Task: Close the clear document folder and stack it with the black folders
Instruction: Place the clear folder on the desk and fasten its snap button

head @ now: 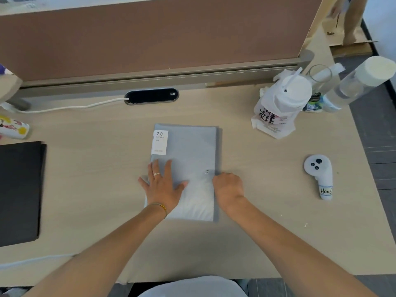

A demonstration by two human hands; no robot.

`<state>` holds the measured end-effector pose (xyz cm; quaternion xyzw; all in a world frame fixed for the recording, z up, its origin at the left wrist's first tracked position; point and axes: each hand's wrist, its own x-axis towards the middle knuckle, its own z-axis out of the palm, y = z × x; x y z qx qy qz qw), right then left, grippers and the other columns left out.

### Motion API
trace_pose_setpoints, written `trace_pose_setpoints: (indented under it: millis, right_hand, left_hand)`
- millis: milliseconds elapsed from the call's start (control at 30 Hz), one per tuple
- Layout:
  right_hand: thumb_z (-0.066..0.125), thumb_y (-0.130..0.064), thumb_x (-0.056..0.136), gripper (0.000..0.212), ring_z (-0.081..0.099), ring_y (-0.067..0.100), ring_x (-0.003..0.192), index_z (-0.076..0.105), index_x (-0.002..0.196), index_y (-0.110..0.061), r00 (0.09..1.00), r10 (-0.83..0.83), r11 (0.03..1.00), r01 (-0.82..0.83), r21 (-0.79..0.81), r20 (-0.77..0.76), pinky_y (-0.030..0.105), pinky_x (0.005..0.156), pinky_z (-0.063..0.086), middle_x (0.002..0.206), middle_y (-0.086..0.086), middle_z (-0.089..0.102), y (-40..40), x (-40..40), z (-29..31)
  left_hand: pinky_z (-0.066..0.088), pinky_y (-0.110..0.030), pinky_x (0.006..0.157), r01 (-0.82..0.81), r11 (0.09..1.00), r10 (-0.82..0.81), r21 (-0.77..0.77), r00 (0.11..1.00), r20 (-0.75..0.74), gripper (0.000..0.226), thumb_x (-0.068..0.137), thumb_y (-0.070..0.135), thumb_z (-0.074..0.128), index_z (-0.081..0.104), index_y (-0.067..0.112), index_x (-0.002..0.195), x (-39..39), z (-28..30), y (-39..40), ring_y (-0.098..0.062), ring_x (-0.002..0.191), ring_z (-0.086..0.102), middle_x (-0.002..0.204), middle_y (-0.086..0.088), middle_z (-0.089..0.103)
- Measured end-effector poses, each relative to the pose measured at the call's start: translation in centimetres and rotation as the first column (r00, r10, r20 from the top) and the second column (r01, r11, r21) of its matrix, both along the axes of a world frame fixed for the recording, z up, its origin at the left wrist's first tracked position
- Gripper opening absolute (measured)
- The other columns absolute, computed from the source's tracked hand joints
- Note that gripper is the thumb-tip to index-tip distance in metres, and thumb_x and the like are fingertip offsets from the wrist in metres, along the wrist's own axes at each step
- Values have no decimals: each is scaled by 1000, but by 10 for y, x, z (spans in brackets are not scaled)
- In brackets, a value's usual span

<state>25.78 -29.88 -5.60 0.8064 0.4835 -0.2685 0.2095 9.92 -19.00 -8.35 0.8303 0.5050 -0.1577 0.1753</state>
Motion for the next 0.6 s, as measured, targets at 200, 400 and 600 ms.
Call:
trace_pose_setpoints:
  millis: [200,400,600]
  right_hand:
    - [54,-12,91,28,68,23,111,72,113,-16,1000,-16,998,18,58,-27,30,84,53,117,2,72,-9,7,3]
    - [58,-28,77,25,59,35,74,57,59,-10,956,-179,948,231,218,-234,29,62,43,70,9,61,-20,36,4]
    - [55,-12,74,23,62,24,51,64,53,-6,345,-559,407,906,113,-754,34,59,55,49,7,64,-24,43,-14]
  left_hand:
    - [17,-62,118,30,1000,-30,-10,999,-30,90,91,70,51,9,33,161,-8,-5,0,-30,157,-10,171,-10,-6]
    - [14,-57,123,69,997,-68,-20,998,4,84,97,61,49,4,33,162,-16,-11,-1,-32,157,-15,170,-10,-17]
    - [7,-52,126,77,996,-75,-45,997,31,87,96,63,46,-4,36,162,-23,-17,1,-28,156,-22,168,-6,-26]
